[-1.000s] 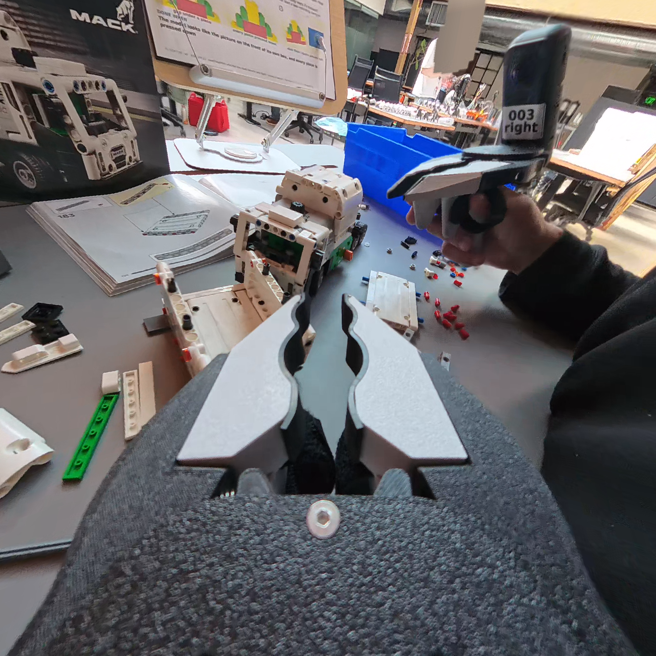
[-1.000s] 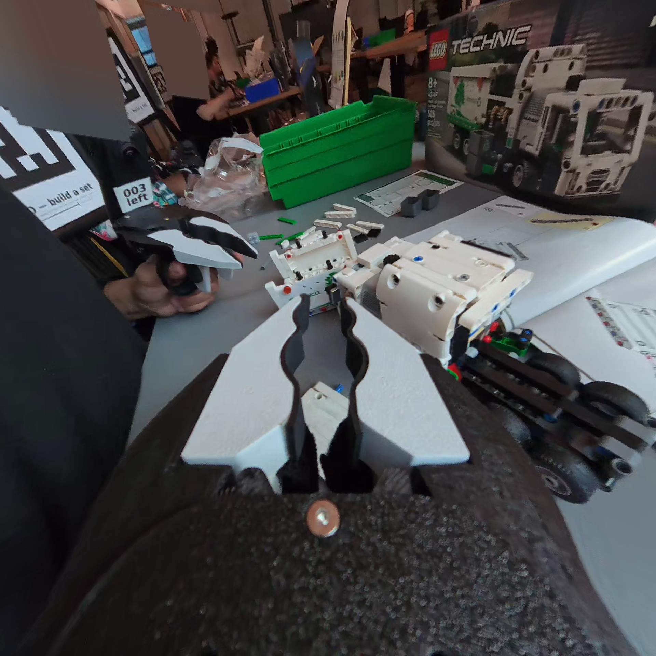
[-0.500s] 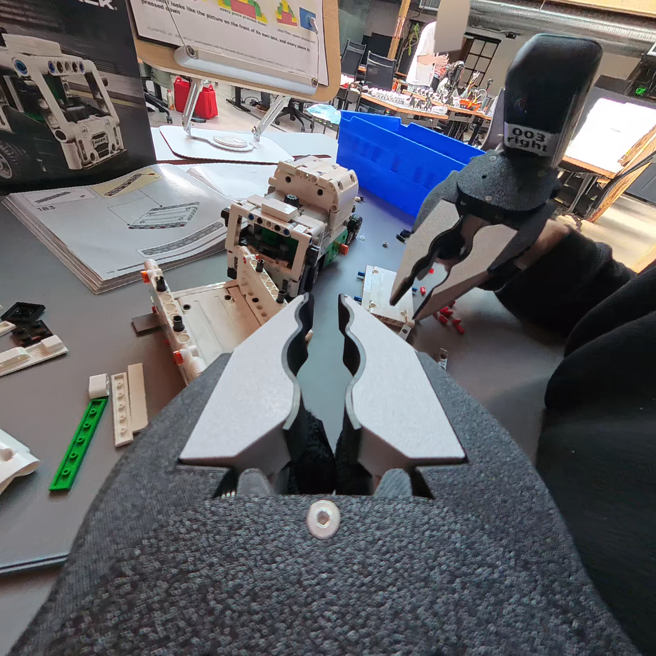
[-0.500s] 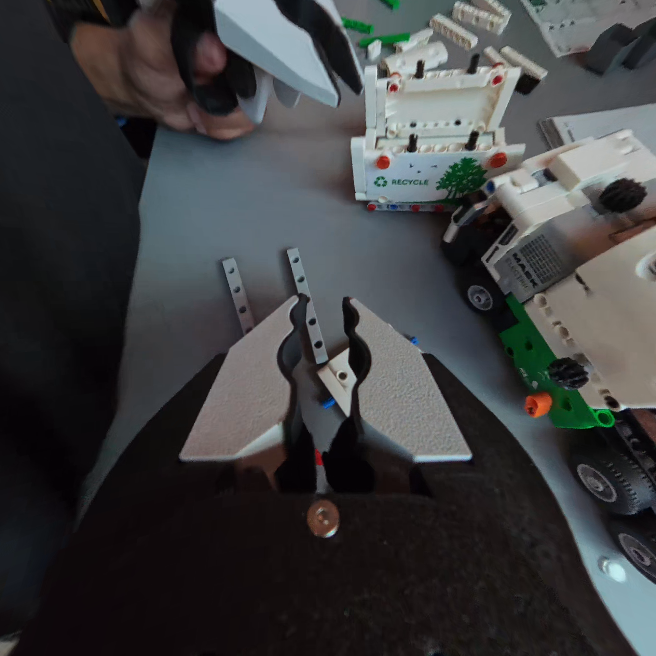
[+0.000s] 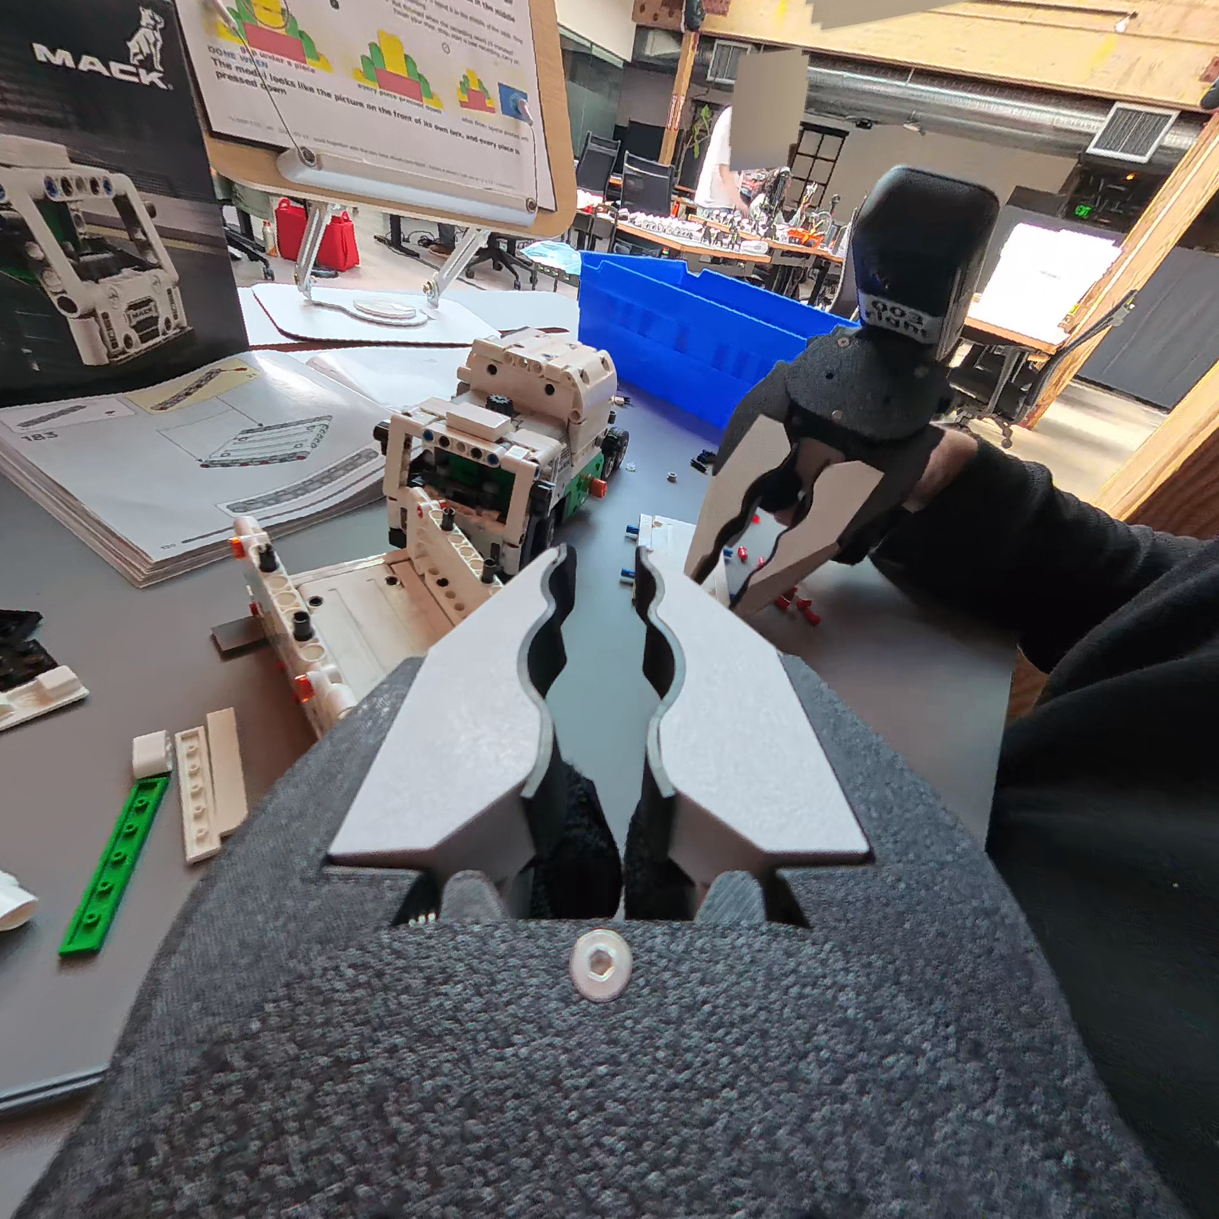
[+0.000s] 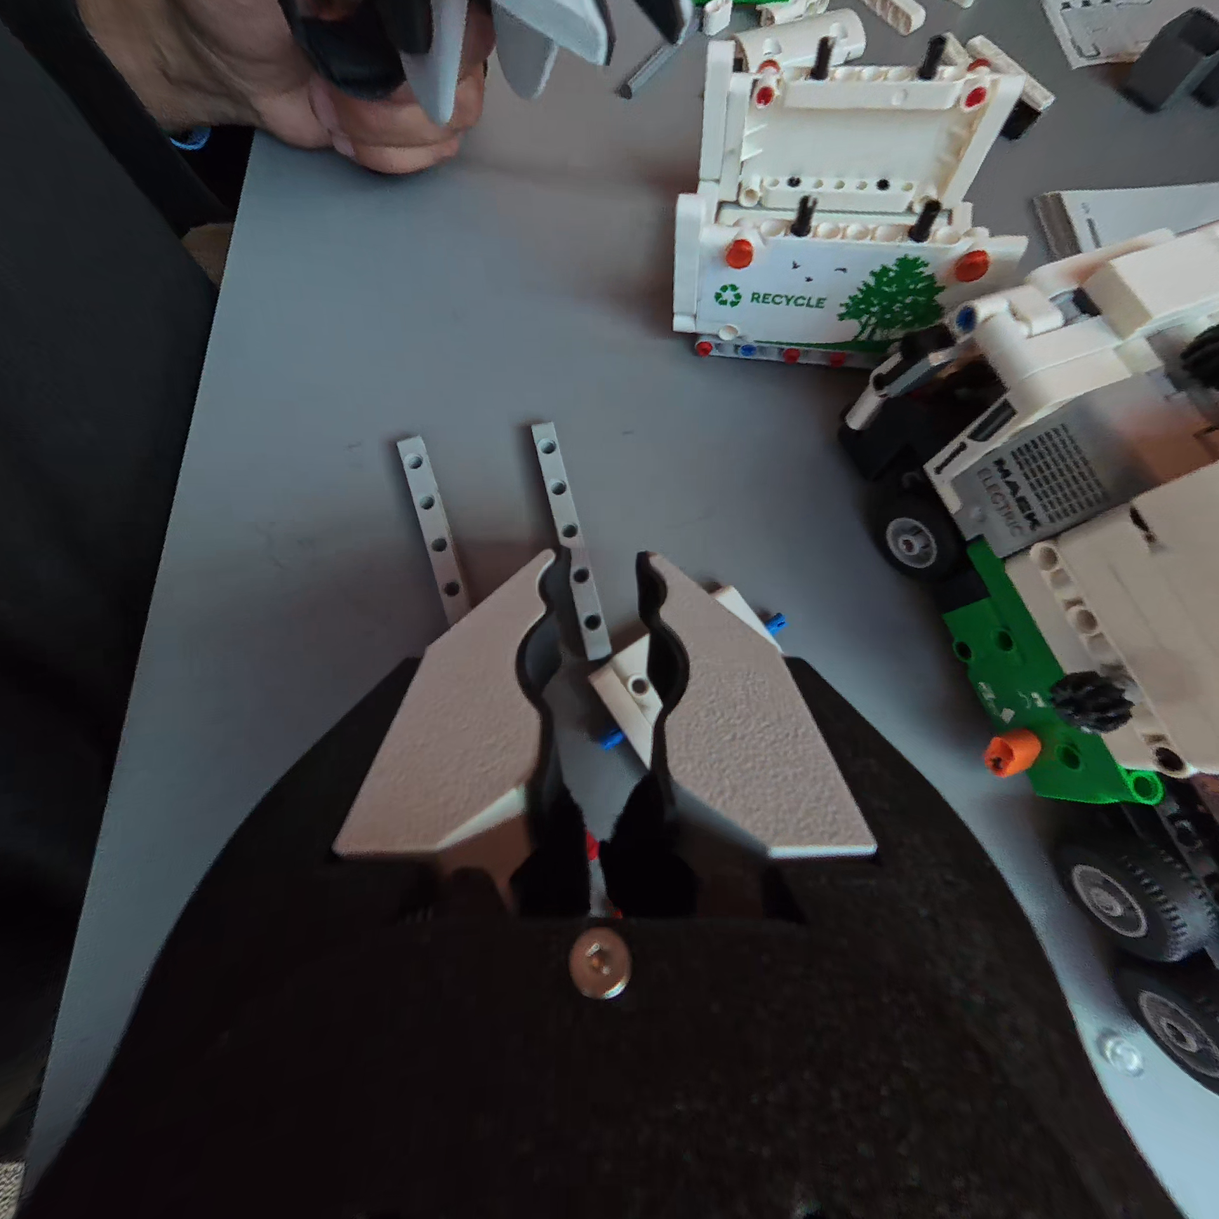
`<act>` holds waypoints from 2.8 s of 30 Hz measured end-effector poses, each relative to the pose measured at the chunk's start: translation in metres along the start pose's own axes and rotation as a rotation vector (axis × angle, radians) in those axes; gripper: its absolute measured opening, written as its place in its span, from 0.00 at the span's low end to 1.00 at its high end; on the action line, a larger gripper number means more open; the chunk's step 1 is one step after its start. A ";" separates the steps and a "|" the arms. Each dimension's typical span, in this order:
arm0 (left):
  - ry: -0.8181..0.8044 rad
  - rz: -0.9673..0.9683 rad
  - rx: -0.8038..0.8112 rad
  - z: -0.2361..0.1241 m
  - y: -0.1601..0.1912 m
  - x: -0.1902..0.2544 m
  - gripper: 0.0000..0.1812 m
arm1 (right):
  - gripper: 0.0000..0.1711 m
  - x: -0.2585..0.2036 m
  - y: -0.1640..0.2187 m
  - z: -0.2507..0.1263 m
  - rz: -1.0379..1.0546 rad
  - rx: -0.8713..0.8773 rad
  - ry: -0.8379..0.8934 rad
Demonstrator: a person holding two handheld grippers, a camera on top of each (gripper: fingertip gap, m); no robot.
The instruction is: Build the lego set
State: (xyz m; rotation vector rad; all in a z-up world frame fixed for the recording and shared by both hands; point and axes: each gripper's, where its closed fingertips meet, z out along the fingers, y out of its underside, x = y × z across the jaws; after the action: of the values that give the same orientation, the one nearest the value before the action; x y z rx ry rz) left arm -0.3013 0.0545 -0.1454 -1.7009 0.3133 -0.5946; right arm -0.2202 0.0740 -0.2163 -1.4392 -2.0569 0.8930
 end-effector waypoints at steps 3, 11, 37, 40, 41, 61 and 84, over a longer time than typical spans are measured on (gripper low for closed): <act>0.008 -0.005 0.015 -0.002 -0.002 0.001 0.08 | 0.11 -0.012 -0.001 0.004 -0.024 -0.009 -0.042; 0.020 0.008 0.030 -0.004 -0.004 0.004 0.08 | 0.07 -0.007 0.014 0.015 -0.078 -0.095 0.024; 0.386 0.381 0.001 0.021 -0.040 0.060 0.18 | 0.03 -0.022 -0.072 -0.066 0.767 0.471 -0.830; 0.416 0.510 -0.107 0.027 -0.029 0.059 0.18 | 0.03 -0.026 -0.073 -0.072 0.726 0.480 -0.839; 0.429 0.551 -0.134 0.029 -0.026 0.059 0.18 | 0.03 -0.029 -0.073 -0.076 0.705 0.485 -0.856; 0.721 0.511 -0.153 0.030 -0.041 0.083 0.03 | 0.04 -0.028 -0.074 -0.086 0.703 0.524 -0.886; 0.469 0.567 -0.134 0.052 -0.020 0.042 0.03 | 0.14 0.018 -0.058 -0.045 -0.080 0.162 0.306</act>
State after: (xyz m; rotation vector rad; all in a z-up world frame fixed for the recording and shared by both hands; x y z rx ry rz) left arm -0.2405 0.0801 -0.1237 -1.4830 1.1477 -0.5435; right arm -0.2317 0.0884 -0.1423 -1.3077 -1.7618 0.7371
